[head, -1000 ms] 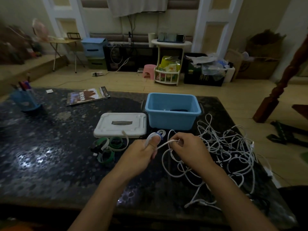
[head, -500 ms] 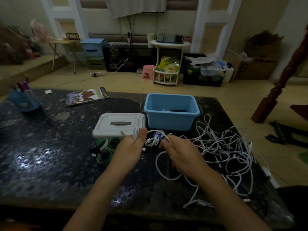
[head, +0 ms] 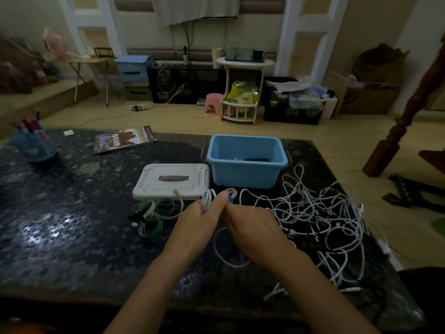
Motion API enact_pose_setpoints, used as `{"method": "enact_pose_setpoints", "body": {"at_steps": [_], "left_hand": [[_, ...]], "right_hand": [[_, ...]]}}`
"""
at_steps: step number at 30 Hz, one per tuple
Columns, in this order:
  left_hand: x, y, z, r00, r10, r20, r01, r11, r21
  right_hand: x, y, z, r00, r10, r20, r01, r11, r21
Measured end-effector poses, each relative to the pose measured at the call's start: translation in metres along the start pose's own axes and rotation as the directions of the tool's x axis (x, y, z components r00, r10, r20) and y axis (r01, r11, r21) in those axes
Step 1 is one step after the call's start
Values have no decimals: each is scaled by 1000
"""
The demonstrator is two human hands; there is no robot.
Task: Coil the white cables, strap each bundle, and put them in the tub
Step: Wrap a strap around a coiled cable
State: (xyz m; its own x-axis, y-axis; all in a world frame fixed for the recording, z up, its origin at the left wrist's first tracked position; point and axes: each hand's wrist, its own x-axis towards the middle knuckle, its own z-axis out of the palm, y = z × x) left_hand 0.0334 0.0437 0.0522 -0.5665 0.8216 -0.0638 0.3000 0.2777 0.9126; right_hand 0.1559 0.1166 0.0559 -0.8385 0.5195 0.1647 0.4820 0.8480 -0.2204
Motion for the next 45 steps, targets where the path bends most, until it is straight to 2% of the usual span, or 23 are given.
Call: {"method": "enact_pose_setpoints", "body": {"at_steps": [3, 5, 8, 10, 12, 15, 18, 20, 24, 25, 27, 29, 31, 33, 35, 37, 41, 45], "left_hand": [[0, 4, 3, 998, -20, -54, 21, 999, 30], [-2, 8, 7, 995, -23, -95, 27, 999, 42], [-5, 12, 9, 978, 57, -201, -49, 998, 48], [-3, 13, 6, 953, 121, -279, -129, 992, -9], [-1, 16, 6, 943, 97, -319, -145, 981, -130], [-2, 23, 8, 963, -8, -270, -99, 919, -381], [-1, 28, 4, 978, -31, -205, -82, 851, -518], [0, 27, -1, 989, -88, -118, -8, 768, -641], [5, 21, -17, 994, -100, 49, 106, 714, -692], [6, 20, -21, 992, -102, 71, 123, 724, -679], [6, 19, -23, 991, -117, 70, 136, 803, -580], [6, 16, -19, 993, -114, 19, 112, 910, -400], [7, 11, -13, 995, -88, -37, 78, 971, -224], [8, 6, -12, 997, -73, -19, 70, 988, -140], [9, 7, -12, 997, -71, 20, 74, 987, -144], [6, 10, -12, 993, -73, 89, 85, 987, -140], [-3, 12, -8, 967, -56, 250, 57, 998, 2], [-1, 10, -3, 957, -36, 287, 13, 997, 81]], "right_hand": [[0, -8, 2, 998, 6, 58, 0, 996, -94], [-2, -12, 4, 999, -7, 49, 10, 998, -63], [-6, -14, 7, 1000, 11, 10, -11, 1000, 7], [-8, -13, 11, 998, 56, 36, -56, 998, -13], [-8, -11, 16, 992, 92, 81, -89, 995, -43], [-6, -3, 23, 989, 112, 99, -112, 994, -2], [-5, 10, 30, 983, 154, 95, -153, 988, -17], [-6, 17, 31, 971, 203, 124, -201, 979, -22], [-3, 37, 20, 914, 397, 85, -396, 918, -29], [-2, 41, 18, 895, 440, 73, -440, 898, -23], [-2, 43, 17, 892, 447, 65, -446, 895, -31], [-2, 38, 19, 920, 390, 44, -391, 921, -4], [-1, 33, 21, 938, 343, -47, -340, 938, 70], [0, 31, 19, 932, 342, -123, -322, 933, 161], [0, 32, 15, 923, 360, -137, -327, 920, 217], [0, 32, 12, 918, 372, -136, -340, 916, 211], [0, 35, 11, 908, 389, -156, -360, 915, 185], [1, 34, 11, 922, 350, -164, -308, 922, 235]]}}
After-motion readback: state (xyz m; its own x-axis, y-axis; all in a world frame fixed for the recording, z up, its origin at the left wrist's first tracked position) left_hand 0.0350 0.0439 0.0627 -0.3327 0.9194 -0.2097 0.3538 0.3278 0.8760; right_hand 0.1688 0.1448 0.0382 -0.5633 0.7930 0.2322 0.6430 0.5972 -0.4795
